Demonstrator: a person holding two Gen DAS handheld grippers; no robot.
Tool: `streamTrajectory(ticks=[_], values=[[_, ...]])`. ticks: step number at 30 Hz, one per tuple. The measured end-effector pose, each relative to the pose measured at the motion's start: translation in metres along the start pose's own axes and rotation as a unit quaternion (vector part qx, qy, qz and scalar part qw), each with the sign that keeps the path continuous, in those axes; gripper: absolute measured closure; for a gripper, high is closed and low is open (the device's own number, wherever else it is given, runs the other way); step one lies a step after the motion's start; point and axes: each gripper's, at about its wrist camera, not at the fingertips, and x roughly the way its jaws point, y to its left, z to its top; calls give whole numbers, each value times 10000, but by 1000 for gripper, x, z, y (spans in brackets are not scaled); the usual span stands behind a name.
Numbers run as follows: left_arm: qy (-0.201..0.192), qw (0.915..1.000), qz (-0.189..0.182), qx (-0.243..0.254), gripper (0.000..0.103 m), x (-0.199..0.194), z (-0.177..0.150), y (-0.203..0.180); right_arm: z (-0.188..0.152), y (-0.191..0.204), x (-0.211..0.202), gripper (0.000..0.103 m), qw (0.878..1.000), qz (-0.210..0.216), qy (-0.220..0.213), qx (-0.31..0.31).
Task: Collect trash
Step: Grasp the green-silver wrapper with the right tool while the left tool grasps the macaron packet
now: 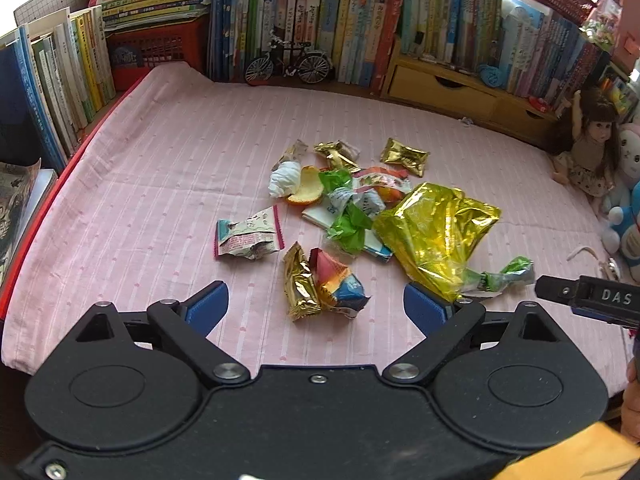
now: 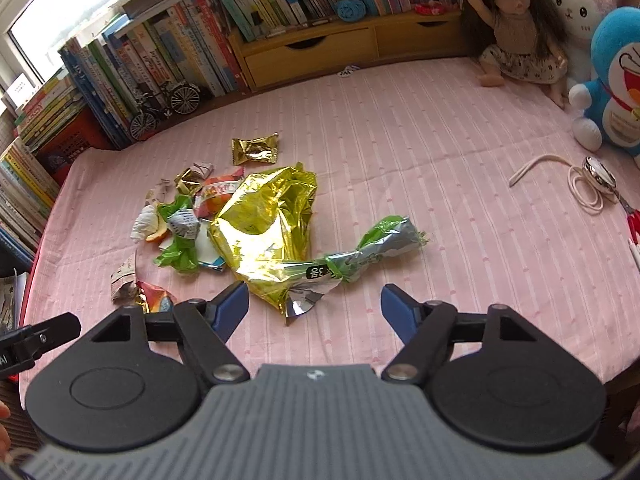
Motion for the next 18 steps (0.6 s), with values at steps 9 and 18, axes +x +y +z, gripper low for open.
streamTrajectory(ticks=[9,18], values=[[126,9978,491,-433,20,68,-1,-14,22,-43,62,27,9960,14,438,778],[322,9970,590,-395,44,101,-4,-43,29,-59,107,34,9908,210,642,1170]])
